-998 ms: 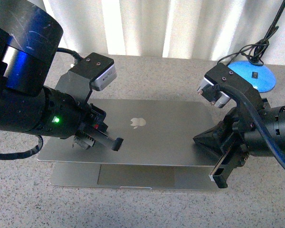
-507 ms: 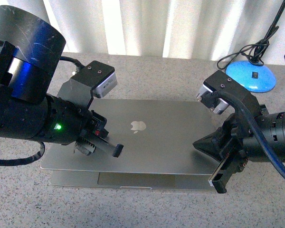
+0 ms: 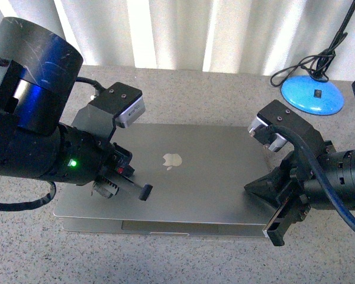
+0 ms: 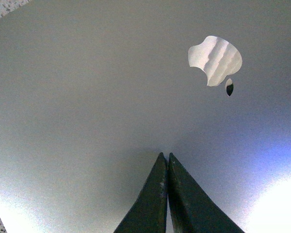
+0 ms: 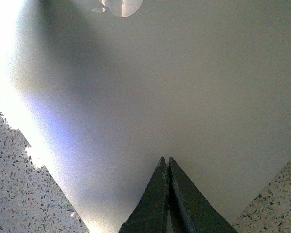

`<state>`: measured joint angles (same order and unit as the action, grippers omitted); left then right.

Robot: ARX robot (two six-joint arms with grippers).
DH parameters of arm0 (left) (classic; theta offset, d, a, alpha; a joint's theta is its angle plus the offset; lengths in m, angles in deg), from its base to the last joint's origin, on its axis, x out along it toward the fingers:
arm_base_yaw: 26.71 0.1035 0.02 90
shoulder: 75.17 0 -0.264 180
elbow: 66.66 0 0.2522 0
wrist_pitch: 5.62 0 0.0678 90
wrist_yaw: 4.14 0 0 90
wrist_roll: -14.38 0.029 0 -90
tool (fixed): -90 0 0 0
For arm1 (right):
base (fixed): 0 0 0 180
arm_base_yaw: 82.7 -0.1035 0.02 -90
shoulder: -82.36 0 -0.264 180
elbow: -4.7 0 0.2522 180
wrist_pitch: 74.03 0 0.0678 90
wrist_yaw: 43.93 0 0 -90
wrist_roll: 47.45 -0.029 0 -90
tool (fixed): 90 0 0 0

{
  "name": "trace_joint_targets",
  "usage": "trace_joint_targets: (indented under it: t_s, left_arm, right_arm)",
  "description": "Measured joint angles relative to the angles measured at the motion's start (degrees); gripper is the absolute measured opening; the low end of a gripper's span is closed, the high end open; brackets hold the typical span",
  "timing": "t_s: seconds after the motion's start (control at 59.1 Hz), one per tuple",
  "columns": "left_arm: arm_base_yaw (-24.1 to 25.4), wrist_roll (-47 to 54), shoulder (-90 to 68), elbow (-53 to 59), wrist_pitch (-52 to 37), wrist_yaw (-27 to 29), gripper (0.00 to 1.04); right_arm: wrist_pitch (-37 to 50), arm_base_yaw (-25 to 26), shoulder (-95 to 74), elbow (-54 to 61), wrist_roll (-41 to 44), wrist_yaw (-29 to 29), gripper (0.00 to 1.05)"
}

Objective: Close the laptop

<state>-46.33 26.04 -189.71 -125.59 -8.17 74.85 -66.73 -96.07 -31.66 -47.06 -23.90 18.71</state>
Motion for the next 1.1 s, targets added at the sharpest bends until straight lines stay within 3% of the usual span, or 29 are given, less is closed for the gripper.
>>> trace_joint_targets:
  t_s: [0.93,1.099]
  left_arm:
    - [2.56,-0.83,-4.42,-0.2,-3.21,-2.34,0.04]
    - [6.34,-7.74,-1.7,0.15,-11.8,2.86,0.04]
  right_arm:
    - [1.18,0.04,-4.39,-0.13,-0.2,0.0,0.01]
    - [2.34,0.24,2.23,0.96,-2.71,1.44,0.01]
